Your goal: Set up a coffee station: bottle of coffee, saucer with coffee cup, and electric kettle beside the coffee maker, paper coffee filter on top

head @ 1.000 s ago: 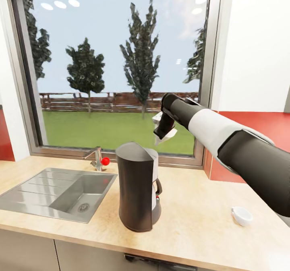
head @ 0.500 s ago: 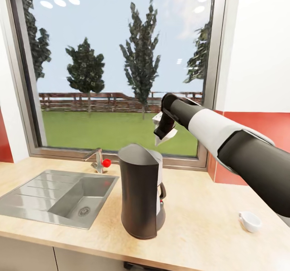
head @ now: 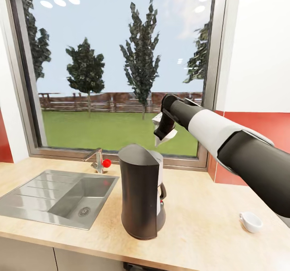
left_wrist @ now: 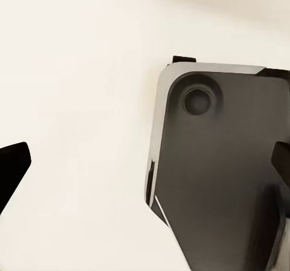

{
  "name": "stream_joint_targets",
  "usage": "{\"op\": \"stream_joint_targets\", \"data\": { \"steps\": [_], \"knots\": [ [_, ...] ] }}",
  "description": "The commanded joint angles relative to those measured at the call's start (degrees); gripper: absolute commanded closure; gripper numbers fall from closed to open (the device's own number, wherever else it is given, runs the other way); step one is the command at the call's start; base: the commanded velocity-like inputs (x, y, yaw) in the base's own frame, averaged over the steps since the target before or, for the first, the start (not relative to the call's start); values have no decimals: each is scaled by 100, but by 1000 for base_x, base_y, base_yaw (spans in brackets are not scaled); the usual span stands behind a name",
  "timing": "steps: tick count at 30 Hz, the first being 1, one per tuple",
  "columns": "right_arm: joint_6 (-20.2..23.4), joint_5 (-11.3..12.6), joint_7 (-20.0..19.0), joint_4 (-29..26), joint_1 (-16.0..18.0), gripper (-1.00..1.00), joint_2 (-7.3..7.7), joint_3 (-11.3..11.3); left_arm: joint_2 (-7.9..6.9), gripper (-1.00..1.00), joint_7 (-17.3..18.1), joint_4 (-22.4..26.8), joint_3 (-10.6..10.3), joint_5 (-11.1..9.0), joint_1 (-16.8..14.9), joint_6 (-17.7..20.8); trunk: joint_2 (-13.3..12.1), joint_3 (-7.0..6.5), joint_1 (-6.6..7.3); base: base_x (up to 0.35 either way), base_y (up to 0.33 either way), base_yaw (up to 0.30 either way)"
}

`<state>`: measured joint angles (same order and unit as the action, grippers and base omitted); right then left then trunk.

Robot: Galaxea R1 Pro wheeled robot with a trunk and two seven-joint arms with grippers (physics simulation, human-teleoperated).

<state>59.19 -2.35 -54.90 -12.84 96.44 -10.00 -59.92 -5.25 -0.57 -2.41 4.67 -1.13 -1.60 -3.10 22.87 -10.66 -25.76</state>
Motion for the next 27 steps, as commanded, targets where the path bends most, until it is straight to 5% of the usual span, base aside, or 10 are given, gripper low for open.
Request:
{"op": "stream_joint_targets", "data": {
  "steps": [1, 27],
  "knots": [
    [21, -20, -30, -1, 1, 100, 0, -11, -1, -100, -4, -22, 43, -10, -7, -33, 5, 3, -2, 0, 0, 0],
    [14, -20, -30, 284, -16, 100, 0, -11, -11, -100, -4, -22, 44, -11, -7, -33, 5, 3, -2, 0, 40, 0]
  ]
}}
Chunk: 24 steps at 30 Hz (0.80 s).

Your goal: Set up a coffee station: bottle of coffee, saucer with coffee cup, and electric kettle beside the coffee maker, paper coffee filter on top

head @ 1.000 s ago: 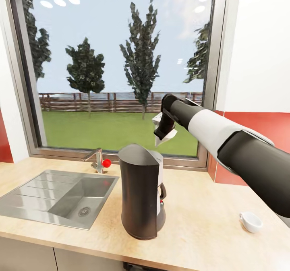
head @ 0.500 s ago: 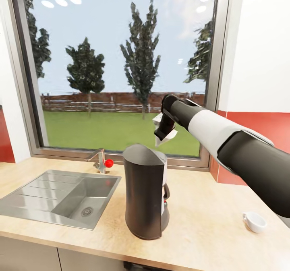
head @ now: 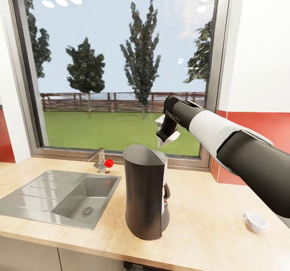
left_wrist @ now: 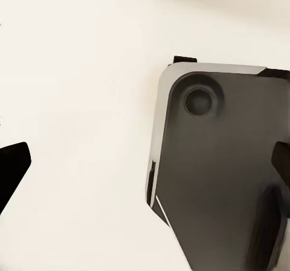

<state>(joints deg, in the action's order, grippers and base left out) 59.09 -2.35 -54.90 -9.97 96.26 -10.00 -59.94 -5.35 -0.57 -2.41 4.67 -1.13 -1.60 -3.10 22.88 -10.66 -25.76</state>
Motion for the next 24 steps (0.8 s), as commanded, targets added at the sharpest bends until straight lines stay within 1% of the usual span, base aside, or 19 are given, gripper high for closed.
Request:
{"op": "stream_joint_targets", "data": {
  "steps": [1, 6, 10, 13, 24],
  "knots": [
    [23, -20, -30, -1, 1, 100, 0, -9, -1, -100, -4, -22, 46, -10, -7, -33, 4, 3, -2, 0, 0, 0],
    [23, -20, -30, 0, -53, 100, 0, -11, -1, -100, -4, -22, 46, -15, -7, -33, 4, 3, -2, 0, 1, 0],
    [23, -20, -30, 0, -104, 100, 0, -12, -4, -100, -1, -22, 49, -18, -7, -33, 4, 3, -2, 0, 126, 0],
    [23, -20, -30, -2, -113, 100, 0, -14, -7, -100, -3, -22, 49, -18, -5, -33, 4, 3, -2, 0, 104, 0],
    [23, -20, -30, 4, -116, 100, 0, -10, -4, -100, 4, -22, 51, -18, 1, -41, 4, 3, -2, -22, 34, 0]
  ]
}}
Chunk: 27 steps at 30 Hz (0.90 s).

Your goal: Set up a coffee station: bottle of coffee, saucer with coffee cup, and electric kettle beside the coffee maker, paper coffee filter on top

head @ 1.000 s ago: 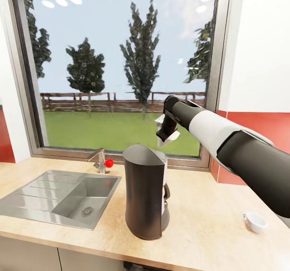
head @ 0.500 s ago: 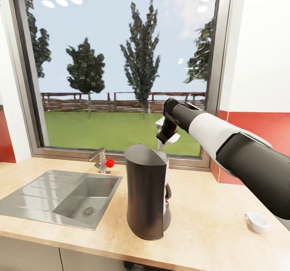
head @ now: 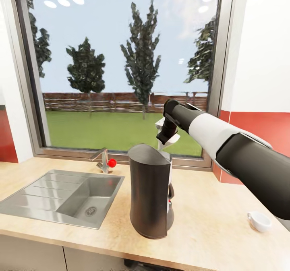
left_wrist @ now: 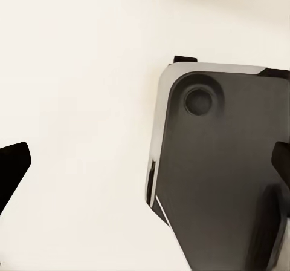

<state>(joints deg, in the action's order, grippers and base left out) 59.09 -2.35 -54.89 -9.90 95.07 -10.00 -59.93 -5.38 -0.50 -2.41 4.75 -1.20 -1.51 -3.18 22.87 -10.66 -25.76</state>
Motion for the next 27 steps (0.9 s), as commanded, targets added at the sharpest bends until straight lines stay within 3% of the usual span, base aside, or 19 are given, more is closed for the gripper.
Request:
{"op": "stream_joint_targets", "data": {
  "steps": [1, 10, 11, 27],
  "knots": [
    [23, -20, -30, -4, 2, 100, 0, -10, -4, -100, -3, -23, 43, -12, -7, -34, 5, 3, -2, -12, 12, 0],
    [23, -20, -30, 185, 2, 100, 0, -18, 0, -100, -3, -23, 39, -12, -7, -34, 5, 3, -2, -2, 2, 0],
    [23, -20, -30, 202, 2, -100, 0, -18, 1, -100, -3, -23, 41, -12, -7, -34, 5, 3, -2, 0, 0, 0],
    [23, -29, -30, 232, 2, -100, 0, -19, 2, -100, -3, -23, 41, -12, -7, -34, 5, 3, -2, 0, 0, 0]
  ]
}}
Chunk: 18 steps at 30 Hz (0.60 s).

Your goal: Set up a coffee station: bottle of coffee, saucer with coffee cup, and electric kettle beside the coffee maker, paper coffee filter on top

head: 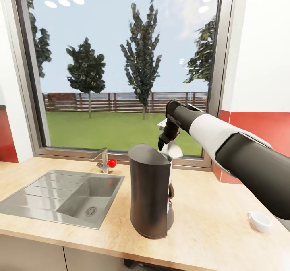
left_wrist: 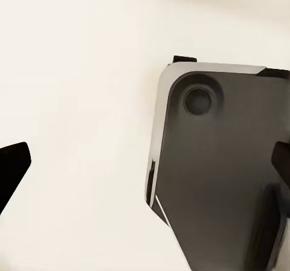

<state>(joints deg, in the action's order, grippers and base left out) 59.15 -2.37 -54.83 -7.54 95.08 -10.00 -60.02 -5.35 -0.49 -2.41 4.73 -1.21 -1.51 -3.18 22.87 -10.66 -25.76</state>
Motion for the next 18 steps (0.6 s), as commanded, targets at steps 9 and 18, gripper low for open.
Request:
{"op": "stream_joint_targets", "data": {
  "steps": [9, 18],
  "knots": [
    [17, -27, -36, -9, 2, -100, 0, -10, -1, -100, -4, -23, 41, -11, -7, -33, 5, 3, -2, 0, 0, 0],
    [17, -27, -36, -9, 2, -100, 0, -10, -1, -100, -4, -23, 40, -11, -7, -29, 5, 3, -2, 0, 0, 0]
  ]
}}
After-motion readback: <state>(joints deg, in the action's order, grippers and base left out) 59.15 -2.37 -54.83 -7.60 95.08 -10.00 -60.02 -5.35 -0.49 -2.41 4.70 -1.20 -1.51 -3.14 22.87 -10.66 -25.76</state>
